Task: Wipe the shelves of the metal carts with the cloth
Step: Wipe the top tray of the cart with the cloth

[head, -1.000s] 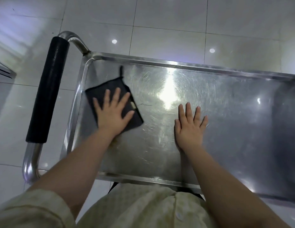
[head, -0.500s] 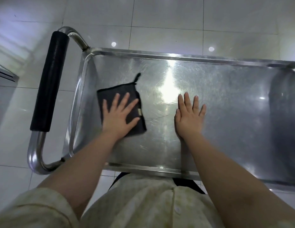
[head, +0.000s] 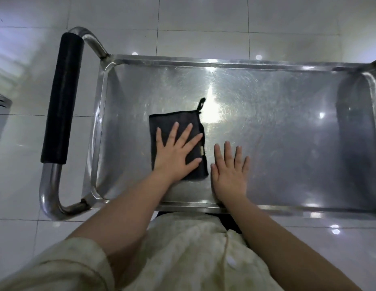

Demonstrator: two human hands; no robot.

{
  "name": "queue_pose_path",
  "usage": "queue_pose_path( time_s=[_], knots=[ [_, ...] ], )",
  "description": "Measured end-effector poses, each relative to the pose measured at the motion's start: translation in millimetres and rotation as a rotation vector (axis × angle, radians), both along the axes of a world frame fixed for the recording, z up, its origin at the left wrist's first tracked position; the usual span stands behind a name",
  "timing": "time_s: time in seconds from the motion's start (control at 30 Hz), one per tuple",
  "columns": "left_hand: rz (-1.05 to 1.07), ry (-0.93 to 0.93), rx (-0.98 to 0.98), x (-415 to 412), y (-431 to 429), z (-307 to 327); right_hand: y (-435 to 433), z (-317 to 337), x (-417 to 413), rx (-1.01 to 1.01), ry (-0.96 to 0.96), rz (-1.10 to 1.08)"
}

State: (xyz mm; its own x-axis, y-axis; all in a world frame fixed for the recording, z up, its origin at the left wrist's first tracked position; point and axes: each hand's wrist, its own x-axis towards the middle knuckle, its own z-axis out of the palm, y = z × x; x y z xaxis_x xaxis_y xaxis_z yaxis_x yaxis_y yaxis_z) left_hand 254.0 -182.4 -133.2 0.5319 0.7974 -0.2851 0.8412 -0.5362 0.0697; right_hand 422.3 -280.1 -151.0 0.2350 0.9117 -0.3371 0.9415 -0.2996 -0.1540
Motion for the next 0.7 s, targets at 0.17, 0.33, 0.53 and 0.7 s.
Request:
queue_pose_path(
  time_s=[0.17,0.33,0.53,0.7],
  knots=[
    [-0.066,-0.019,-0.010,17,-19,1,-12,-4,6,0.029,-0.024,0.043],
    [0.094,-0.005,0.020,-68,-3,-4,-8,1,1,-0.004,-0.037,0.020],
    [0.279,0.070,0.074,-171,10,-4,-1,2,-5,0.007,-0.037,-0.010],
    [0.328,0.068,0.056,-151,-17,-6,2,3,-5,-0.011,-0.040,-0.013]
  ],
)
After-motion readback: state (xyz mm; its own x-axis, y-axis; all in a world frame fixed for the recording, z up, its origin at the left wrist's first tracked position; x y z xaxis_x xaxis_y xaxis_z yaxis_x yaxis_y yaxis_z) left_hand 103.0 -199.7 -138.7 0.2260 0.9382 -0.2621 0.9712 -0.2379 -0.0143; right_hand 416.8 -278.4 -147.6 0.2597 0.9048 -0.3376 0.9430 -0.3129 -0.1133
